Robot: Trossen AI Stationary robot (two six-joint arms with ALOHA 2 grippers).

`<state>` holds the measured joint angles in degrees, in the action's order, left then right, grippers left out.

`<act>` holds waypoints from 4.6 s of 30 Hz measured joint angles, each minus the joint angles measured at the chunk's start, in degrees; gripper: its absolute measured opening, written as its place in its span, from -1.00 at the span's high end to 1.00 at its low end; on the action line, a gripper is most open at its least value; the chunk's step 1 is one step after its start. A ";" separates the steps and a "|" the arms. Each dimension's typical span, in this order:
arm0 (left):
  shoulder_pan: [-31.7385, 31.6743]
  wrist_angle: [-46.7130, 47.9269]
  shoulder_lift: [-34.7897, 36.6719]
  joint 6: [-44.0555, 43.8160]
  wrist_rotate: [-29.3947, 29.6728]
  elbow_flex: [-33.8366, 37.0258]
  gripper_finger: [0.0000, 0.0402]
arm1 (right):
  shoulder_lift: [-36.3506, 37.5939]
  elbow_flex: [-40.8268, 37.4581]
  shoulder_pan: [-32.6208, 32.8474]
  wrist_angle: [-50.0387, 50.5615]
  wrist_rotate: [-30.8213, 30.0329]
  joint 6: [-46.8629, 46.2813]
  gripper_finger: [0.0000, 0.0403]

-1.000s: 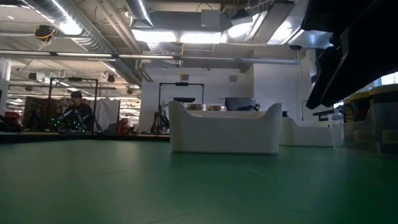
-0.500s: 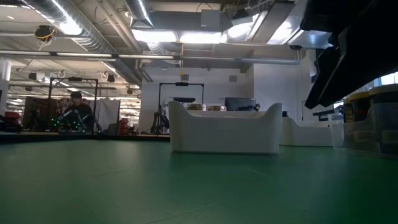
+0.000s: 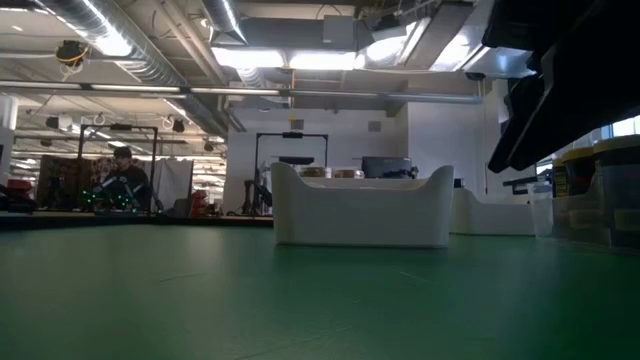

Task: Sort spices by type
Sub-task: Put the brown seasoning bottle into the bottom white bin

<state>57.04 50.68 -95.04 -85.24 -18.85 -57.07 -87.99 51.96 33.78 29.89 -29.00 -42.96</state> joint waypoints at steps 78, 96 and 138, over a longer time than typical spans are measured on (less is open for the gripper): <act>-50.76 8.65 -12.21 66.17 31.04 -45.36 0.06 | 0.02 0.00 -0.02 -3.31 -4.50 2.82 -0.81; -59.09 11.88 -23.40 63.25 34.91 -46.41 0.06 | 0.02 0.00 -0.02 -3.30 -4.91 2.86 -0.81; -61.10 13.20 -29.63 64.70 28.55 -44.55 0.06 | 0.02 0.00 -0.02 -3.50 -6.49 2.82 -0.81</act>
<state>-4.05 63.89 -124.66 -20.54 9.69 -101.62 -87.96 51.96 33.76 26.39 -35.48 -40.14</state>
